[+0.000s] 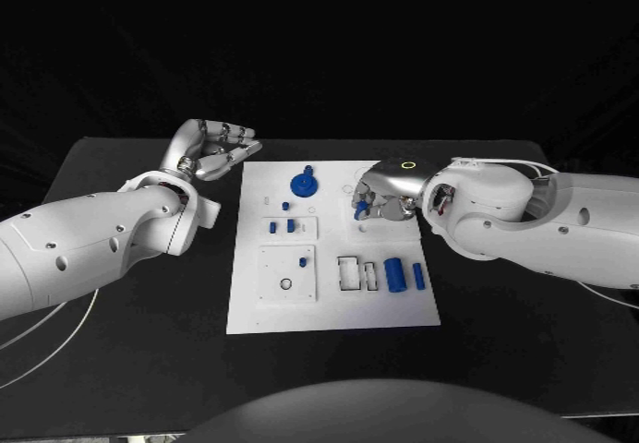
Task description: Assemble the parts on the task board
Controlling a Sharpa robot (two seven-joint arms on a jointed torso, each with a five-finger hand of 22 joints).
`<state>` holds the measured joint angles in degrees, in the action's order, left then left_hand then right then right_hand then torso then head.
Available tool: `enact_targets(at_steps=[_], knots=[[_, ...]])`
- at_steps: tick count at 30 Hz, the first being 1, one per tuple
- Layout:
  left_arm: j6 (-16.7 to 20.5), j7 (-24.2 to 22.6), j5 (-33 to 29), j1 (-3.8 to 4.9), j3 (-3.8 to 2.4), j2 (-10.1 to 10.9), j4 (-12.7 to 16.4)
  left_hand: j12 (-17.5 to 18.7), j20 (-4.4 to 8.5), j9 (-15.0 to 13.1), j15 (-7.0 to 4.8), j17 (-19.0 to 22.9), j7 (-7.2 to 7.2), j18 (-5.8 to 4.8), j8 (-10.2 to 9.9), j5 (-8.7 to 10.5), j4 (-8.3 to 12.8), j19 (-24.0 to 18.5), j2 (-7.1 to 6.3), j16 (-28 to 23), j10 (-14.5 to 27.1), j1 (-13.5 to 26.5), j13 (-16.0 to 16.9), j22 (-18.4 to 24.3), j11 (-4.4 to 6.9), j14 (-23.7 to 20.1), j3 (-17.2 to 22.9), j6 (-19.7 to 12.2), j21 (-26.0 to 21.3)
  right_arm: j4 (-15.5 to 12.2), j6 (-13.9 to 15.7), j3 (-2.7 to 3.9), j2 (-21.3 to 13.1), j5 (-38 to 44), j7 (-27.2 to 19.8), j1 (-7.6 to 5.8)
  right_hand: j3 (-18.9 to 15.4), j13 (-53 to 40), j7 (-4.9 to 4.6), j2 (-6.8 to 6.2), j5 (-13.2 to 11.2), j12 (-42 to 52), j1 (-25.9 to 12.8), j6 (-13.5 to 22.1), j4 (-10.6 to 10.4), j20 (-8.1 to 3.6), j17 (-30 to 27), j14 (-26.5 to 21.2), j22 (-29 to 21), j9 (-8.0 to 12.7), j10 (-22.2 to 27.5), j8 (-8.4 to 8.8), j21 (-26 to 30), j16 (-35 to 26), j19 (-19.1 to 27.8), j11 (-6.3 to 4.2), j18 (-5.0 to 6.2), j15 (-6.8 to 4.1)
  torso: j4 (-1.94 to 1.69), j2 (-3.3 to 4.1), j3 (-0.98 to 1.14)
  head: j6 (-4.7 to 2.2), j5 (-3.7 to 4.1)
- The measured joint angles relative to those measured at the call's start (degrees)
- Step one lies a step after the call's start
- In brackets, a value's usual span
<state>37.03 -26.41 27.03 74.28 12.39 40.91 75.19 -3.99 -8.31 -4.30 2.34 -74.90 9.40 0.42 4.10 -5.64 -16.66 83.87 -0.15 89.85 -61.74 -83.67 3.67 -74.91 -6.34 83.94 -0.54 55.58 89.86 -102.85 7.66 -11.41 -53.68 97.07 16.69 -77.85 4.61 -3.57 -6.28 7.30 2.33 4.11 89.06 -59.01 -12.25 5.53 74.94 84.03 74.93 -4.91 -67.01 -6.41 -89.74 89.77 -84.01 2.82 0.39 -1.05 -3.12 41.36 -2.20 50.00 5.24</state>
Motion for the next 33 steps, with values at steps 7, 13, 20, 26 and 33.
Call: enact_targets(at_steps=[7,13,20,26,33], knots=[[0.0,0.0,0.0,0.0,0.0,-0.15,-0.13,0.0,0.0,0.02,0.0,0.0,0.0,0.0,0.0,0.0,-0.15,0.0,0.0,0.0,0.0,0.0,0.0,0.0,0.0,0.0,-0.15,0.0,0.0,-0.81,1.28,0.04,0.82,-0.05,-0.65,-0.21,0.0,0.0,-0.03,0.0,-0.04,0.0,0.0,-0.03,0.0,0.0,0.0,0.0,0.0,0.06,0.0,0.02,0.0,0.0,0.0,0.0,0.0,0.0,-0.05,-0.01,0.01,0.0,-0.15],[-0.01,0.0,0.0,-0.01,0.0,-0.22,-0.36,0.0,0.0,0.05,0.0,-0.05,0.0,0.0,0.0,0.0,-0.15,0.0,0.0,0.0,0.0,0.0,0.0,0.0,0.0,0.0,-0.16,0.0,0.0,-1.6,1.55,0.05,2.35,-0.58,-1.37,-0.26,0.0,0.0,-0.03,-0.01,-0.04,-0.22,0.0,-0.03,0.0,-0.2,-0.01,0.0,-0.01,0.06,0.0,0.22,0.0,0.0,0.21,0.0,0.0,0.0,-0.04,-0.01,0.01,0.0,-0.52],[-0.02,0.0,0.01,-0.02,0.0,-0.56,-0.72,0.0,0.0,0.05,0.0,-0.04,0.0,0.0,0.0,0.0,-0.15,0.0,0.0,0.0,0.0,0.0,0.0,0.0,0.0,0.0,-0.15,0.0,0.0,-3.02,1.4,0.06,5.01,-1.43,-2.44,-0.28,-0.01,0.0,-0.03,-0.01,0.12,-0.22,0.0,-0.03,0.0,-0.41,-0.01,0.0,-0.01,0.05,0.0,0.43,0.0,0.0,0.0,0.0,0.0,0.01,0.0,-0.01,0.01,0.0,-1.0],[-0.04,-0.01,0.01,-0.07,0.0,-0.75,-0.86,0.0,0.0,0.04,0.0,-0.04,0.0,0.0,0.0,0.0,-0.14,0.0,0.0,0.0,0.0,0.0,0.0,0.0,0.0,0.0,-0.17,0.0,0.0,-3.38,1.31,0.07,7.26,-2.11,-3.52,-0.28,-0.01,0.05,-0.03,-0.02,0.23,-0.22,0.0,-0.04,0.0,-0.41,-0.01,0.0,-0.01,0.05,0.0,0.53,0.0,0.0,0.0,0.0,0.0,0.01,-0.08,-0.01,0.0,0.0,-1.41],[-0.06,-0.02,0.02,-0.1,0.0,-0.84,-0.92,0.0,0.0,0.04,0.0,-0.03,0.0,0.0,0.0,0.0,0.01,0.0,0.0,0.0,0.0,0.0,0.0,0.0,0.0,0.0,-0.32,0.0,0.0,-2.58,0.85,0.08,10.05,-2.97,-5.1,-0.19,-0.01,0.05,-0.02,-0.03,0.23,-0.44,0.0,-0.05,0.0,-0.4,-0.02,0.0,-0.02,0.06,0.0,0.66,0.0,0.0,0.0,0.0,0.0,0.01,-0.08,0.03,-0.03,0.0,-1.65]])
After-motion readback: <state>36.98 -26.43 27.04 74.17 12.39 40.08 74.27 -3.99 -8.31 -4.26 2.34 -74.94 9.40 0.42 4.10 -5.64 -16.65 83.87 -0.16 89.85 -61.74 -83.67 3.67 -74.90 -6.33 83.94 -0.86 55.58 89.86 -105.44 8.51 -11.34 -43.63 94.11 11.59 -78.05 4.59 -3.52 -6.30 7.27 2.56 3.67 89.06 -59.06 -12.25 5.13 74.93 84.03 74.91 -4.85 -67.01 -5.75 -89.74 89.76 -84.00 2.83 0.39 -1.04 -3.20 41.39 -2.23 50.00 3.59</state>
